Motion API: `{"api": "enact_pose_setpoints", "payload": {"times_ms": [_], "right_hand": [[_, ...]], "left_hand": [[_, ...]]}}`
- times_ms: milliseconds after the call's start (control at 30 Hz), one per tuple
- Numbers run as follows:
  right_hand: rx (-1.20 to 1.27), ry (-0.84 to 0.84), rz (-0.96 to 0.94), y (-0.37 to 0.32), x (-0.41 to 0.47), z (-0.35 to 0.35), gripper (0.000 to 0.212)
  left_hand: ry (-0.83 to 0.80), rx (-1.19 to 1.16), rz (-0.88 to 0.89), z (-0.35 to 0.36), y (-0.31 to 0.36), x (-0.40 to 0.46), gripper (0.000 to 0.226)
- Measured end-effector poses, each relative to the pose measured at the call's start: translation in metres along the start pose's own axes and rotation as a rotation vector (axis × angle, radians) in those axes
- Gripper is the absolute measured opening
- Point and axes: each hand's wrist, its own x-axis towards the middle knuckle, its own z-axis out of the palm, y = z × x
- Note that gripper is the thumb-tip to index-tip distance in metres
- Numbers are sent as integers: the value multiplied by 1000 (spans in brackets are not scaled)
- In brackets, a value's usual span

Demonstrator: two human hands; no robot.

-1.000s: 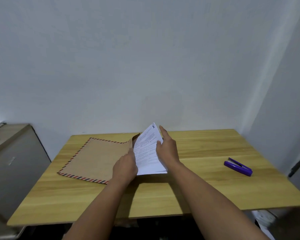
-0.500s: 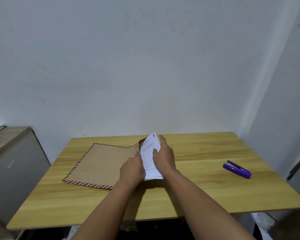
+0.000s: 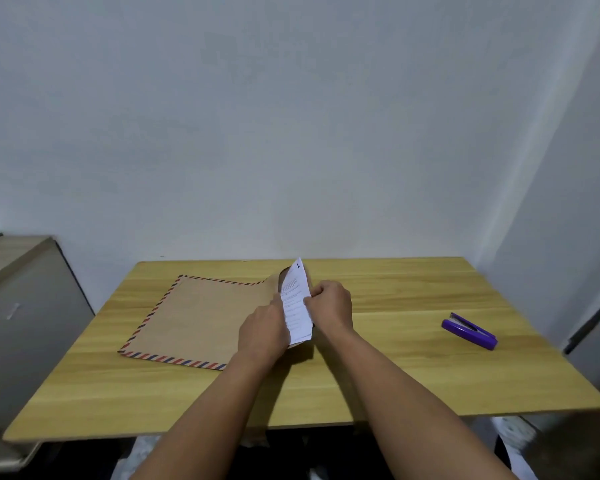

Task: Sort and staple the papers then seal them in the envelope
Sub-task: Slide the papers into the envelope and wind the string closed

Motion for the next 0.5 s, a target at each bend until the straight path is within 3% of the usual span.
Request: {"api": "enact_pose_setpoints", "payload": {"times_ms": [133, 267, 367, 500], "right_hand": [[-46, -72, 47, -6, -2, 14, 23], [-133, -189, 58, -14, 0, 24, 4], [-153, -246, 62, -19, 5, 30, 15], [-136, -383, 53, -16, 11, 28, 9]], "left_hand": [[21, -62, 33, -6, 8, -3, 60], [26, -140, 30, 0, 7, 2, 60], [-6, -129, 47, 1, 10, -1, 74], [3, -123, 30, 2, 4, 0, 67]]}}
